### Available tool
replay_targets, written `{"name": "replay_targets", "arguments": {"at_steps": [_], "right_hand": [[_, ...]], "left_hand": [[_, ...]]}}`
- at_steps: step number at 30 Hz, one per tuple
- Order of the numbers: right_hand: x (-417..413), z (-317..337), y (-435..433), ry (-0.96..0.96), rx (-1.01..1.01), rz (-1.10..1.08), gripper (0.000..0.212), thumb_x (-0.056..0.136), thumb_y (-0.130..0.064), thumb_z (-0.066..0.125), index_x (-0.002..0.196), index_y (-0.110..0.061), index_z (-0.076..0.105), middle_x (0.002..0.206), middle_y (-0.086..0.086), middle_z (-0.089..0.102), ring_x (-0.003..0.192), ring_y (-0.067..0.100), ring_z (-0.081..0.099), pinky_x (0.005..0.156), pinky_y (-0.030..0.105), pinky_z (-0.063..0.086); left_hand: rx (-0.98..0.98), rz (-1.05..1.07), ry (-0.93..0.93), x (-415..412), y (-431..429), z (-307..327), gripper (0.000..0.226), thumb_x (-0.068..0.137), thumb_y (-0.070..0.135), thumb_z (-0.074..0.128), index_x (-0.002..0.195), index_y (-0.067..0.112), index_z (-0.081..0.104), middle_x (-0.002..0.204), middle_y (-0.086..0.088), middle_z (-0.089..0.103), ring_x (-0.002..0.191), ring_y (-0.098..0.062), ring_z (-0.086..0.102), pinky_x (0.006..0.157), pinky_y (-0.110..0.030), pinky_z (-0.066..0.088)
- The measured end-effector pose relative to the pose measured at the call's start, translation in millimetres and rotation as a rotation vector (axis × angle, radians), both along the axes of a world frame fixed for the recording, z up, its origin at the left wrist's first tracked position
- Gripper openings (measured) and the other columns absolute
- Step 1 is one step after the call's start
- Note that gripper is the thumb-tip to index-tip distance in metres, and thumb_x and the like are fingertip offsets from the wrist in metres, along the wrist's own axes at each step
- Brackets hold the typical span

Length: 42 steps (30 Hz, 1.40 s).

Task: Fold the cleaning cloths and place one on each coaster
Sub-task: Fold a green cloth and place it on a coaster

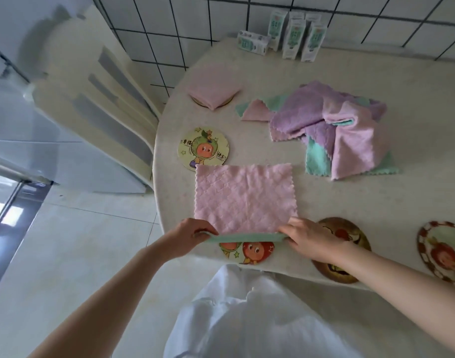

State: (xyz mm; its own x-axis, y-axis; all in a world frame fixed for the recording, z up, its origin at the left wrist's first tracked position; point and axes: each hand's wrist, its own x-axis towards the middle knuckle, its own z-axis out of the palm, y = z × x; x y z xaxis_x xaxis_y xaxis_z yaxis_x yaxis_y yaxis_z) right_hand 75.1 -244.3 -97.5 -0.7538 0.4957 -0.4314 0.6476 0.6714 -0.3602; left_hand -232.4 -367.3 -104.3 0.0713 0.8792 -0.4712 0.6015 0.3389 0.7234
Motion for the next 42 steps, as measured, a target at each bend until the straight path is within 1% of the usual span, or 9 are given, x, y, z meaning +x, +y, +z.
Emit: {"name": "replay_targets", "arguments": {"at_steps": [8, 14, 16, 21, 25, 28, 33, 38, 42], "right_hand": [[13.0, 5.4, 28.8, 0.218, -0.201, -0.506, 0.021, 0.08, -0.027, 0.073, 0.079, -0.009, 0.063, 0.063, -0.005, 0.054, 0.055, 0.013, 0.048, 0.053, 0.029, 0.036], [-10.2, -5.5, 86.1, 0.484, -0.399, -0.946, 0.017, 0.086, -0.019, 0.067, 0.086, -0.002, 0.066, 0.078, 0.021, 0.065, 0.069, 0.023, 0.059, 0.065, 0.039, 0.052], [-20.3, -13.5, 102.0, 0.474, -0.37, -1.022, 0.022, 0.087, -0.018, 0.064, 0.082, 0.003, 0.062, 0.068, 0.016, 0.056, 0.066, 0.02, 0.052, 0.061, 0.034, 0.047], [-34.4, -32.9, 128.0, 0.386, -0.326, -1.028, 0.028, 0.085, -0.018, 0.063, 0.063, -0.012, 0.047, 0.057, 0.001, 0.034, 0.057, 0.014, 0.032, 0.054, 0.029, 0.021], [-34.8, -44.4, 134.9, 0.333, -0.336, -1.044, 0.03, 0.084, -0.019, 0.066, 0.06, -0.015, 0.049, 0.053, -0.002, 0.042, 0.056, 0.014, 0.039, 0.058, 0.028, 0.029], [-37.1, -45.8, 138.1, 0.34, -0.339, -1.063, 0.011, 0.082, -0.019, 0.069, 0.081, -0.01, 0.061, 0.074, 0.003, 0.062, 0.068, 0.016, 0.053, 0.065, 0.029, 0.042], [-41.9, -42.3, 139.9, 0.291, -0.228, -1.003, 0.014, 0.086, -0.019, 0.065, 0.085, -0.012, 0.053, 0.069, -0.004, 0.053, 0.062, 0.013, 0.047, 0.052, 0.025, 0.035], [-45.6, -43.5, 140.3, 0.237, -0.178, -0.991, 0.014, 0.087, -0.022, 0.063, 0.086, -0.013, 0.052, 0.077, 0.002, 0.058, 0.071, 0.02, 0.053, 0.061, 0.027, 0.033], [-48.1, -40.4, 141.4, 0.198, -0.141, -0.984, 0.016, 0.087, -0.024, 0.062, 0.088, -0.009, 0.057, 0.079, 0.003, 0.059, 0.077, 0.026, 0.058, 0.062, 0.026, 0.034]], "left_hand": [[-0.013, 0.229, -0.017, -9.4, 29.4, 6.2, 0.019, 0.085, 0.003, 0.065, 0.093, 0.02, 0.069, 0.084, 0.009, 0.064, 0.078, -0.006, 0.058, 0.069, -0.011, 0.046], [-0.025, 0.782, -0.156, -20.0, 82.1, 7.4, 0.016, 0.08, 0.012, 0.073, 0.093, 0.019, 0.068, 0.088, -0.003, 0.067, 0.082, -0.023, 0.065, 0.072, -0.036, 0.058], [-0.044, 0.91, -0.199, -23.3, 98.7, 0.1, 0.013, 0.079, 0.014, 0.075, 0.088, 0.02, 0.068, 0.092, -0.01, 0.069, 0.086, -0.032, 0.067, 0.076, -0.047, 0.059], [-0.079, 0.979, -0.085, -23.0, 125.6, -17.5, 0.004, 0.084, 0.019, 0.069, 0.088, 0.019, 0.068, 0.082, -0.007, 0.064, 0.078, -0.029, 0.06, 0.075, -0.046, 0.057], [-0.089, 0.966, -0.007, -19.4, 133.0, -22.3, 0.009, 0.087, 0.02, 0.065, 0.094, 0.016, 0.068, 0.077, -0.003, 0.062, 0.072, -0.022, 0.055, 0.068, -0.036, 0.052], [-0.084, 0.944, 0.025, -20.1, 135.0, -23.3, 0.013, 0.088, 0.021, 0.061, 0.095, 0.014, 0.069, 0.076, -0.001, 0.061, 0.069, -0.018, 0.054, 0.066, -0.034, 0.052], [-0.076, 0.969, 0.025, -25.0, 139.9, -24.1, 0.009, 0.087, 0.021, 0.064, 0.092, 0.015, 0.067, 0.075, 0.003, 0.059, 0.074, -0.022, 0.056, 0.073, -0.04, 0.055], [-0.075, 0.969, 0.068, -25.7, 138.7, -27.0, 0.005, 0.085, 0.024, 0.066, 0.082, 0.019, 0.066, 0.076, -0.001, 0.061, 0.078, -0.026, 0.059, 0.075, -0.043, 0.056], [-0.051, 1.005, 0.148, -24.3, 137.4, -27.5, 0.016, 0.088, 0.024, 0.061, 0.099, 0.014, 0.068, 0.09, -0.005, 0.066, 0.082, -0.024, 0.06, 0.075, -0.036, 0.055]]}}
